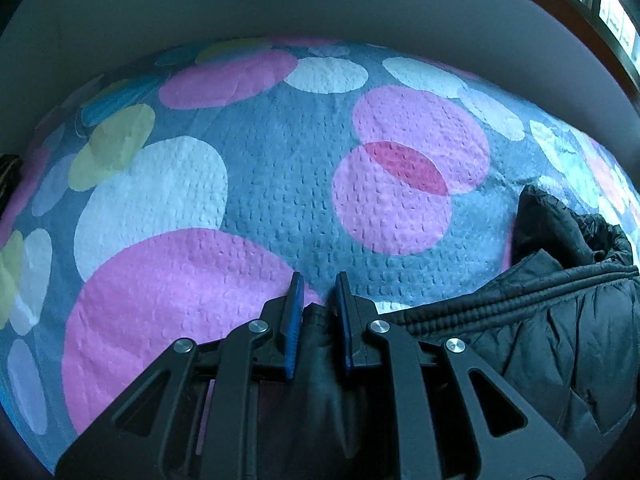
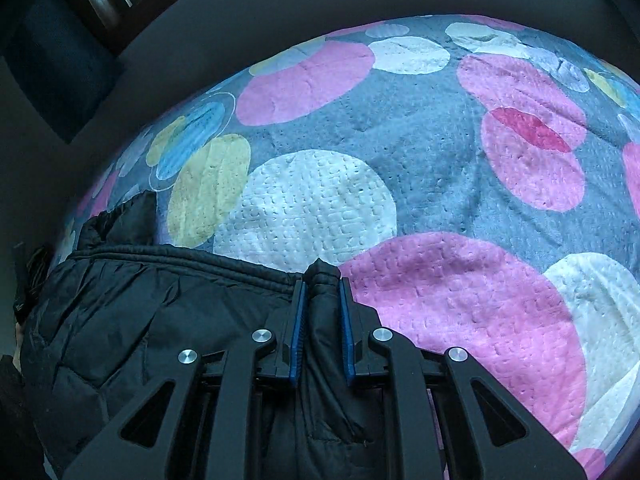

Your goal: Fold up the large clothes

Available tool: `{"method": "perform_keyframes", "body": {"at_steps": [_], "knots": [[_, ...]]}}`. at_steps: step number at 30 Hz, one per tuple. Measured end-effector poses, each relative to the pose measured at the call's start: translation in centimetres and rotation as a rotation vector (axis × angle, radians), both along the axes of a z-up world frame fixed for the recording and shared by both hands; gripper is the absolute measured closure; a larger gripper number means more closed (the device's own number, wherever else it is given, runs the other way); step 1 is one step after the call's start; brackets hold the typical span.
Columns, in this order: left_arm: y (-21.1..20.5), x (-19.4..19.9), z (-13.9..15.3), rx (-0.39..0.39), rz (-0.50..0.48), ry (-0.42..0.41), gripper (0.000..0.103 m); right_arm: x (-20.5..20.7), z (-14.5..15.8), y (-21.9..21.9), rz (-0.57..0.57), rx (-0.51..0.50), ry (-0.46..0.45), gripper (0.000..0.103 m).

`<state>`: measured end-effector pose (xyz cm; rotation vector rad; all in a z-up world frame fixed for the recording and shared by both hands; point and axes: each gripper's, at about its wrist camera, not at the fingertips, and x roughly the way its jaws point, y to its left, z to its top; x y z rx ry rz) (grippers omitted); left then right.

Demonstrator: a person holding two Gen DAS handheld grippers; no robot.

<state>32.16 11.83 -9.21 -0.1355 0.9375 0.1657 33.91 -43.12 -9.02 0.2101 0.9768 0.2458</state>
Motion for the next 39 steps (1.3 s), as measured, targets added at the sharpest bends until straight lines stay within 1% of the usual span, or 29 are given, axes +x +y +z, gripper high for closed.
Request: {"method": "perform_keyframes", "body": {"at_steps": [9,18,26,28,29,30,31,32,33,34,36,37,39], "knots": [[-0.1,0.1,0.0,0.011,0.003,-0.009,0.087,-0.1,-0.2,-0.3,-0.007,0.027,-0.01,0.088],[-0.2,0.0,0.1,0.011,0.003,-0.005,0.087,-0.2,-0.3,-0.4,-0.005,0.027,-0.009,0.088],[-0.3,0.3,0.1,0.028,-0.001,0.009,0.087,-0.1,0.0,-0.2,-0.002,0.013,-0.004,0.087],[-0.4,0.4,0.2,0.036,-0.002,0.018,0.086,-0.2,0.2,-0.1,-0.002,0.015,-0.005,0.084],[-0.4,0.5,0.3,0.037,-0.003,0.027,0.086,-0.3,0.4,-0.2,-0.007,0.009,-0.005,0.079],[-0.4,0.6,0.5,0.035,-0.006,0.035,0.085,-0.4,0.6,-0.3,-0.017,0.001,-0.004,0.071],[-0.4,0.6,0.7,0.036,-0.008,0.042,0.079,-0.6,1.0,-0.5,-0.029,-0.006,-0.007,0.065],[-0.3,0.4,1.1,0.045,-0.003,0.052,0.074,-1.0,1.4,-0.8,-0.049,-0.024,-0.015,0.052],[-0.2,0.2,1.5,0.052,0.004,0.056,0.06,-1.4,1.8,-1.1,-0.068,-0.041,-0.027,0.04],[-0.2,-0.1,1.8,0.048,0.003,0.053,0.046,-2.0,2.4,-1.6,-0.088,-0.054,-0.043,0.037],[0.2,-1.6,3.4,0.014,-0.009,0.004,0.039,-3.2,3.4,-2.8,-0.118,-0.052,-0.062,0.035],[0.4,-2.3,4.0,-0.003,-0.012,-0.013,0.034,-4.1,4.0,-3.5,-0.133,-0.037,-0.067,0.035],[1.0,-4.8,5.8,-0.073,-0.012,-0.07,0.027,-6.1,5.0,-4.8,-0.151,0.012,-0.082,0.035]]}}
